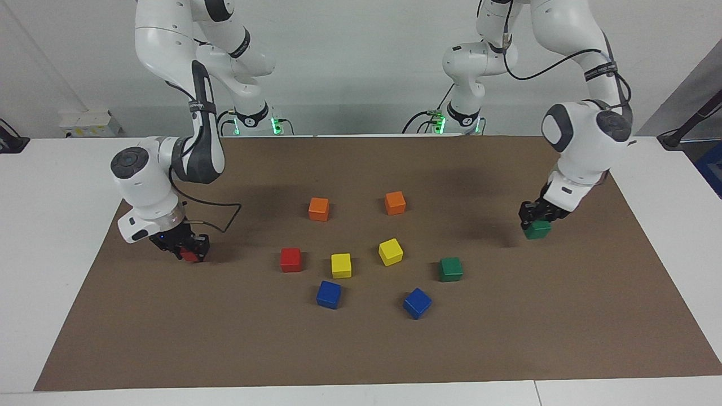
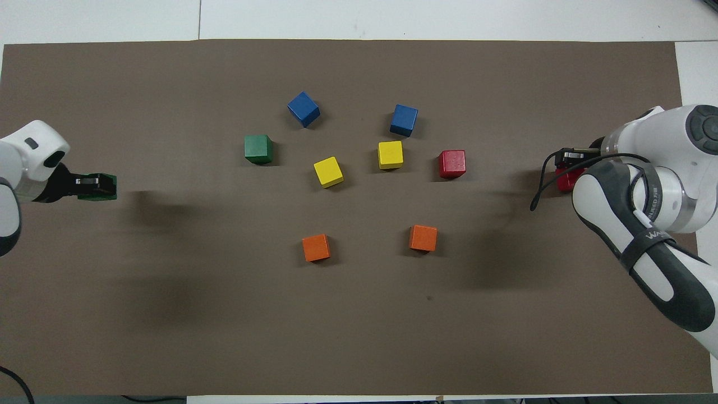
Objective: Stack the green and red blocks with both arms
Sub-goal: 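Lower the green block with the left gripper while the right gripper sets red down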
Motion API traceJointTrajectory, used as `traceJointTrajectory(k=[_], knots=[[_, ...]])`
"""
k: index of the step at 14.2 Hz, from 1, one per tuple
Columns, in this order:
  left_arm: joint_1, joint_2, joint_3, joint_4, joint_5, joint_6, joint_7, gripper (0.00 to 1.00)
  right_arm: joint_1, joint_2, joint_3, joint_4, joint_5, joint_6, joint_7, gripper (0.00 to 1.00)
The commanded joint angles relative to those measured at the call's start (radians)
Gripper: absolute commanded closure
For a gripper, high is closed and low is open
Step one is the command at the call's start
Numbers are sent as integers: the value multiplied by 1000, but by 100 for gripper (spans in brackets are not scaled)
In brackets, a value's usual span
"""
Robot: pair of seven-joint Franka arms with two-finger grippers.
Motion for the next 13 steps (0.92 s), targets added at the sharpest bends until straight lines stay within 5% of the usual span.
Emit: traceJointTrajectory(k=[1, 2, 3, 4, 10, 13], knots=[[96, 11, -15, -26, -5, 55, 165, 100, -8, -8, 9, -40, 7, 55, 13, 100], [113, 37, -15, -26, -5, 77, 194, 100, -9, -8, 9, -40, 5, 55, 13, 100], [117, 49, -15, -27, -5, 94, 199, 100, -8, -8, 9, -40, 5, 54, 13, 62], [117, 56, -15, -41, -5, 112, 198, 100, -3, -8, 9, -40, 5, 52, 13, 3], [99, 105, -15, -78, -5, 233, 167, 100, 3, -10, 9, 9, 5, 6, 14, 0], [97, 114, -15, -76, -5, 241, 165, 100, 89, -4, 18, 257, -4, -298, 176, 0]])
